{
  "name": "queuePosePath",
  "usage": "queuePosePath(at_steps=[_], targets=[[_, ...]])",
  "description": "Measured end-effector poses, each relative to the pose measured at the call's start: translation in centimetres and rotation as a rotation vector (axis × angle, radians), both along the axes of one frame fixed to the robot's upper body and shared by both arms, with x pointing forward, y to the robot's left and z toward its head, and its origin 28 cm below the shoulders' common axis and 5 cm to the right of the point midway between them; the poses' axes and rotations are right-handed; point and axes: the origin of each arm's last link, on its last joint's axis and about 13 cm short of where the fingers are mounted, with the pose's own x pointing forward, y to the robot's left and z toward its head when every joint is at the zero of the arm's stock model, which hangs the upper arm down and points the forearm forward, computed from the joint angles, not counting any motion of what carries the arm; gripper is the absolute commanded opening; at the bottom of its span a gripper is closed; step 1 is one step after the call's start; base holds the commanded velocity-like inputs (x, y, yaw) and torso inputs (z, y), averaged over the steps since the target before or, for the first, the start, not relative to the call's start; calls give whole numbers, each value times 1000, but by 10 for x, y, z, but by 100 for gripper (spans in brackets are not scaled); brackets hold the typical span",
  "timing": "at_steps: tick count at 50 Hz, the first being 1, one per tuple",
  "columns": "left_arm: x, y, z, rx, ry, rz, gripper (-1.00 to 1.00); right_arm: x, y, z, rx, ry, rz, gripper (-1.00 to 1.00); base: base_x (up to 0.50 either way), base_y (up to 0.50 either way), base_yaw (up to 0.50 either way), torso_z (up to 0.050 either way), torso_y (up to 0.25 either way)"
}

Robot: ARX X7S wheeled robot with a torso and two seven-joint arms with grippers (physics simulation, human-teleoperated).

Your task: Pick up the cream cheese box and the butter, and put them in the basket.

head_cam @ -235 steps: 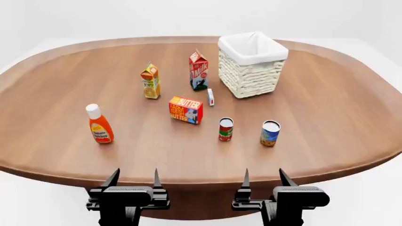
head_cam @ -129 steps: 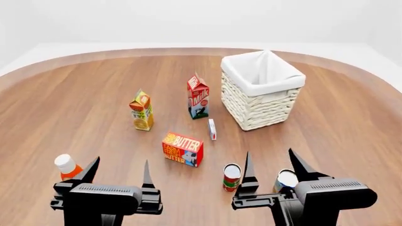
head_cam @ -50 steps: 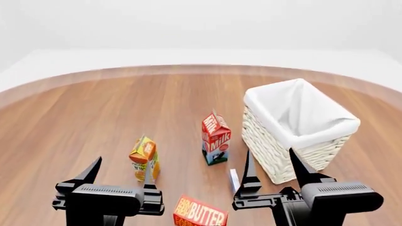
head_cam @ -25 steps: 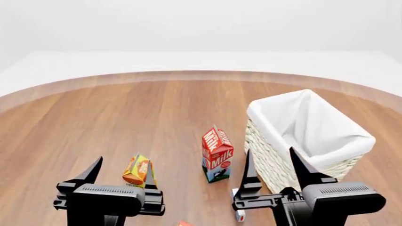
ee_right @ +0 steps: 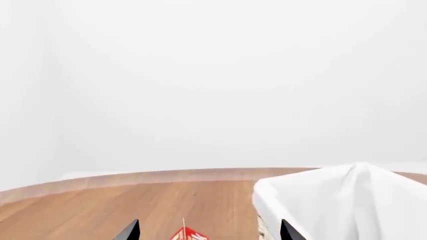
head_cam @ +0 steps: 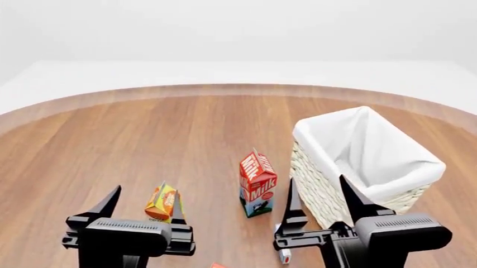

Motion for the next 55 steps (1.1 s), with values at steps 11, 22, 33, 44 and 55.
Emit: queuePosePath(at_steps=[11,22,33,44,55], targets=[[-1,0,1,8,-5,6,100,11,4,-2,-48,58,-11,100,0,0,0,0,0],[-2,1,2,12,-9,12,100,27,9,-2,-96,134,6,100,0,0,0,0,0],[-6,2,2,14,-10,30,100,41,15,0,-131,209,35,100,0,0,0,0,0],[-14,5,5,11,-15,65,100,51,22,-1,-196,288,46,100,0,0,0,0,0],[-17,6,6,8,-21,76,100,60,25,-3,-223,374,48,100,0,0,0,0,0]])
